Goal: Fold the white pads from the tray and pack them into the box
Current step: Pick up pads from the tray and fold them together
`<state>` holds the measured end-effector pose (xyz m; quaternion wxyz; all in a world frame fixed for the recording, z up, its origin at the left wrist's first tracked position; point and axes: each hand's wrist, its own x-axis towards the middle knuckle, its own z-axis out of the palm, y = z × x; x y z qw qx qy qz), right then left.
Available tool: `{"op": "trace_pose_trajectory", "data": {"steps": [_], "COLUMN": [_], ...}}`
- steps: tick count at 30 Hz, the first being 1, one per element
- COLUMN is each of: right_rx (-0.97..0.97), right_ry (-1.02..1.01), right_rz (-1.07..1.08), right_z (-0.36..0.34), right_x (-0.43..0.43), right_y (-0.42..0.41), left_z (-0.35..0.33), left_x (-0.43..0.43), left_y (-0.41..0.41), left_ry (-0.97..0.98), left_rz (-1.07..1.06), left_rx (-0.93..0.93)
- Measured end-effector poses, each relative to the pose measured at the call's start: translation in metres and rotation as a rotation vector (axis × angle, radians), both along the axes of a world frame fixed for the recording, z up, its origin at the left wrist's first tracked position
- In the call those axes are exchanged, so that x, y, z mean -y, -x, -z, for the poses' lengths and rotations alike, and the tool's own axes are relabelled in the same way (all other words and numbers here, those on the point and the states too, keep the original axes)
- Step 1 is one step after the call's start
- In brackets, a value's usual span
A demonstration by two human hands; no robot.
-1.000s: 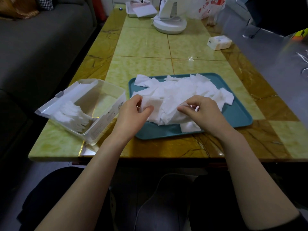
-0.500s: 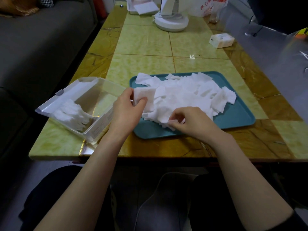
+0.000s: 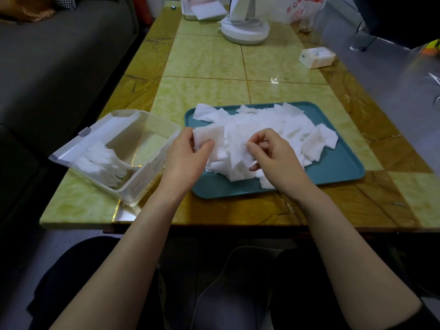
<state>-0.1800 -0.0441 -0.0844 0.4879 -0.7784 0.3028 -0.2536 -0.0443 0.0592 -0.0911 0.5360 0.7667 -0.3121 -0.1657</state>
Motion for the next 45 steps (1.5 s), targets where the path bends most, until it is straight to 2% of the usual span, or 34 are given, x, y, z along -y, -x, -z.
{"op": "trace_pose_trajectory", "data": {"steps": [2, 6, 10, 13, 16, 19, 25, 27, 29, 32, 36, 41, 45], "right_rx": [0.054, 0.077, 0.062, 0.044, 0.096, 0.067, 0.089, 0.154, 0.297, 0.418, 0.29, 0.191, 0.201], "right_ry": [-0.021, -0.011, 0.018, 0.087, 0.035, 0.088, 0.124, 0.084, -0.017, -0.057, -0.139, -0.151, -0.211], "right_rz": [0.03, 0.05, -0.039, -0.044, -0.006, 0.075, 0.245, 0.233, 0.151, 0.024, 0.073, 0.125, 0.114], "right_z": [0.0, 0.006, 0.008, 0.008, 0.008, 0.01, 0.007, 0.002, -0.006, -0.01, -0.001, 0.006, 0.005], "right_x": [-0.001, -0.004, -0.008, -0.009, -0.008, -0.005, -0.001, -0.003, -0.009, -0.018, -0.023, -0.018, -0.019], "right_y": [-0.002, -0.005, -0.008, -0.009, -0.009, -0.008, -0.006, -0.006, -0.007, -0.009, -0.015, -0.016, -0.015], "left_z": [-0.001, -0.007, -0.006, -0.004, -0.003, -0.003, 0.003, 0.003, 0.002, 0.001, -0.003, -0.004, -0.006], "left_x": [0.001, 0.0, 0.001, 0.001, 0.002, 0.002, 0.002, 0.001, 0.002, 0.002, 0.003, 0.003, 0.003], "left_y": [0.001, 0.003, 0.011, 0.013, 0.009, 0.004, 0.001, 0.001, 0.002, 0.009, 0.016, 0.018, 0.018], "left_ry": [0.007, 0.092, 0.096, 0.082, 0.078, 0.052, -0.024, -0.043, -0.028, 0.036, 0.093, 0.07, 0.051], "left_rz": [0.0, 0.084, 0.21, 0.234, 0.163, 0.103, -0.022, -0.053, -0.075, -0.027, 0.011, 0.032, 0.068], "left_rx": [-0.076, -0.349, -0.452, -0.428, -0.403, -0.356, -0.027, 0.06, 0.105, 0.017, -0.151, -0.169, -0.17]}}
